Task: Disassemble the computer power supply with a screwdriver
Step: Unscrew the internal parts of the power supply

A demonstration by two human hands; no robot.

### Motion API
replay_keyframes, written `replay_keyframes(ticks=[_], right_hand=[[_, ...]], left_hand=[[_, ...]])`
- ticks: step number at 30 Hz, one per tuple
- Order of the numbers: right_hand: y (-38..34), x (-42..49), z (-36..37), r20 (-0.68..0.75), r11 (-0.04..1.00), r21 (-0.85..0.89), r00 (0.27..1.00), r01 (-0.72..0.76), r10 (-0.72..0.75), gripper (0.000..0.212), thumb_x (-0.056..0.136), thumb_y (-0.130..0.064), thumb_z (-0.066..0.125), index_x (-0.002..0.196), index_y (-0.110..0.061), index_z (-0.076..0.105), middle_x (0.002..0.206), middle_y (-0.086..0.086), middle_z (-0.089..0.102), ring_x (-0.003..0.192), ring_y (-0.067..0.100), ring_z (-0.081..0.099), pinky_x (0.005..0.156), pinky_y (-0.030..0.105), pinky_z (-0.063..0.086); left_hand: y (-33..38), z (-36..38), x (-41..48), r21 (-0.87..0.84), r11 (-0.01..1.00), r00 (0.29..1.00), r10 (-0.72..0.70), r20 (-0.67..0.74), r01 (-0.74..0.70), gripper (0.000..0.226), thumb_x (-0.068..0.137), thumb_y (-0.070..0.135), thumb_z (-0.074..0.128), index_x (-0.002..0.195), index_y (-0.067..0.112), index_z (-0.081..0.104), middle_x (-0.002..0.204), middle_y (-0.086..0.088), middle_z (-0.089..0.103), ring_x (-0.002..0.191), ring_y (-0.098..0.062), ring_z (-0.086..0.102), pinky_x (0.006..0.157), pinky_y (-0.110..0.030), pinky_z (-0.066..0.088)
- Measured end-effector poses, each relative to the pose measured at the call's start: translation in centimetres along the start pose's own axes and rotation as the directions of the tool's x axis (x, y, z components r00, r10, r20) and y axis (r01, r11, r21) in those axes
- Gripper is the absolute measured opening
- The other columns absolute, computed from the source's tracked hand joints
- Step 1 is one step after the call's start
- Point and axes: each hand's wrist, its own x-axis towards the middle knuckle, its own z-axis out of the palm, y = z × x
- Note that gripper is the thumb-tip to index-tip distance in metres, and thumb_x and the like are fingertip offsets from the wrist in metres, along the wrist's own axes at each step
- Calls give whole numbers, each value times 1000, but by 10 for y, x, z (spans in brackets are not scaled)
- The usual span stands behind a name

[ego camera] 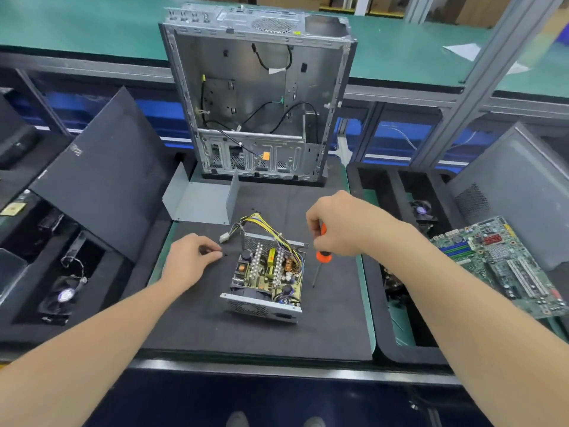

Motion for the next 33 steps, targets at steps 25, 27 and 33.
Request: replay_keyframes(ticks=[25, 27, 33], right_hand=[[-26, -31, 26, -105, 985, 141, 988, -99, 114, 12, 83, -25, 68, 75, -28, 60, 79, -7, 59, 88, 26, 63, 70, 41, 59], [-25, -32, 32, -101, 985, 151, 989, -88, 104, 16, 81, -22, 66, 70, -28, 56, 85, -2, 62, 86, 27, 65, 71, 41, 60], [-13, -32, 48, -137, 981, 182, 987, -63, 89, 12, 81, -27, 67, 72, -24, 59, 81, -1, 65, 81, 28, 66, 62, 33, 54]], left_hand=[[136, 10, -21, -288, 616, 576, 788, 218, -733, 5, 95, 21, 73, 97, 19, 77, 89, 16, 68, 85, -8, 62, 81, -25, 44], [142, 22, -24, -339, 601, 479, 791, 380, -724, 9, 95, 18, 69, 87, 21, 70, 79, 10, 64, 75, -16, 55, 73, -32, 39], [125, 45, -26, -373, 599, 464, 794, 394, -708, 47, 93, 0, 68, 97, 47, 69, 75, 19, 57, 75, -7, 52, 75, -23, 34]])
